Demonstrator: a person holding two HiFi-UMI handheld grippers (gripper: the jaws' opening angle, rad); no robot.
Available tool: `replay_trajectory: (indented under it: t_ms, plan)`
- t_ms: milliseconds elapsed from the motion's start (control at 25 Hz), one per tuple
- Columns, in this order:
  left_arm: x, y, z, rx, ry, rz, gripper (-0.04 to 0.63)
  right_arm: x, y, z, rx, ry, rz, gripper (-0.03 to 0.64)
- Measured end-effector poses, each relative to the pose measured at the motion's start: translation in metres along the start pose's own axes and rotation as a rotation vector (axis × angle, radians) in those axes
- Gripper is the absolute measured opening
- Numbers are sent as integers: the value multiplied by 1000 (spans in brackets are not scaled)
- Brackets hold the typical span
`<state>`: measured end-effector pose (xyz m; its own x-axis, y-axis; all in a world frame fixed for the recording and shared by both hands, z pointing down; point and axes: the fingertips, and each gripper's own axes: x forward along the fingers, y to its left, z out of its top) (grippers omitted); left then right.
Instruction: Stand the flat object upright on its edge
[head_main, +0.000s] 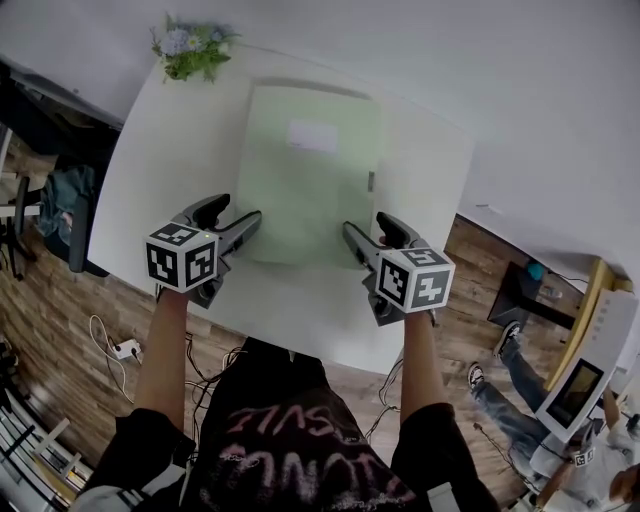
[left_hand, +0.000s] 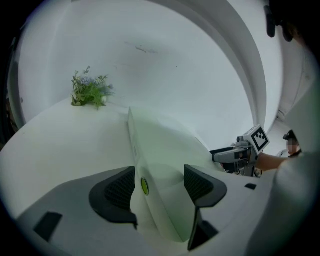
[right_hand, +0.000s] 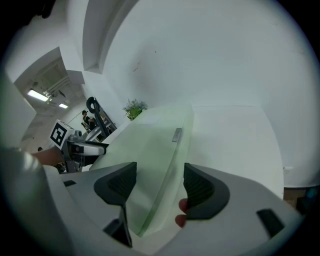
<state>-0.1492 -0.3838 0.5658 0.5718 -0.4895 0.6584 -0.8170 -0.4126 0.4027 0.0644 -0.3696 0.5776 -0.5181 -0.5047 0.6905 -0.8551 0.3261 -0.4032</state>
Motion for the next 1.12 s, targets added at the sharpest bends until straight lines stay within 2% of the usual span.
replay_trajectory:
  t_ms: [440,800,1000,1120]
  plan:
    - [11,0,-8,-89,79,-72,333,10,3,-8,139,85,94,287]
    - [22,-1,-10,-138,129,-130,333,15,1,-9,160,153,107,288]
    - [25,-3,-10,-118,182,-117,333,18,0,-9,161,166,107,288]
    - [26,-4,-11,-119,184,-119,333,16,-2,-11,155,165,91,288]
